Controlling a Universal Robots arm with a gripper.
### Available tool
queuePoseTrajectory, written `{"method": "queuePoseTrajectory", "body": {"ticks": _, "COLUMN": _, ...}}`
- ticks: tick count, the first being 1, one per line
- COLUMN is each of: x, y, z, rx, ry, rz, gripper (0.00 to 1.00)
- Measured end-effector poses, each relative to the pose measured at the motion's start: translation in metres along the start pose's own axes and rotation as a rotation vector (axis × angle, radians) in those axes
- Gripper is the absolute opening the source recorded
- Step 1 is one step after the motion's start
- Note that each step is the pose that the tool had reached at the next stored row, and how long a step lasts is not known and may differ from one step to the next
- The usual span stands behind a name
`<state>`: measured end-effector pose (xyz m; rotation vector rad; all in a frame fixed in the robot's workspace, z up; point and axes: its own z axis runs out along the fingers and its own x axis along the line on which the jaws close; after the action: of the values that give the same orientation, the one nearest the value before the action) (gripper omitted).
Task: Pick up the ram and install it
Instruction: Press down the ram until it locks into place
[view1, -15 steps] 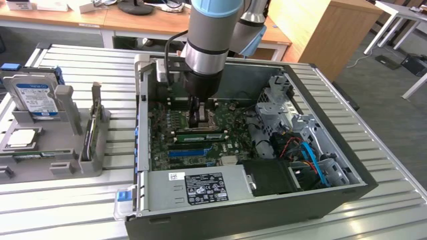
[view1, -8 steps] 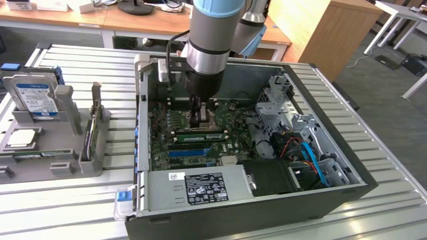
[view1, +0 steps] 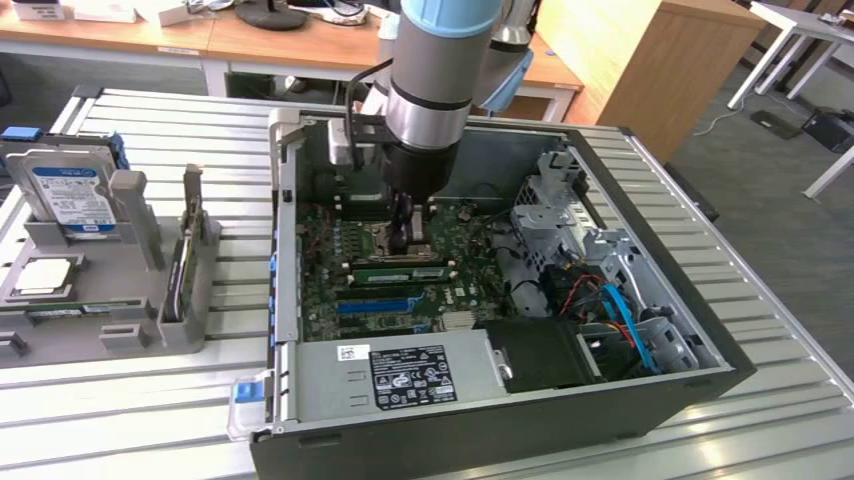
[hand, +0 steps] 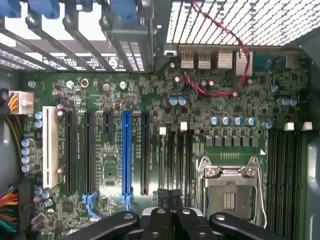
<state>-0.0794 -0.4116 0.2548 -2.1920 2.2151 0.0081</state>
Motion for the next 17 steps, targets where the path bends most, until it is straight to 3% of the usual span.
{"method": "queuePoseTrajectory", "body": {"ticks": 10, "x": 0.000, "y": -0.0173, "z": 0.0002, "rx": -0.0001, "ry": 0.0000, "rz": 0.000, "gripper": 0.10}}
{"method": "queuePoseTrajectory", "body": {"ticks": 17, "x": 0.000, "y": -0.0217, "z": 0.0003, "rx": -0.0001, "ry": 0.0000, "rz": 0.000, "gripper": 0.10}}
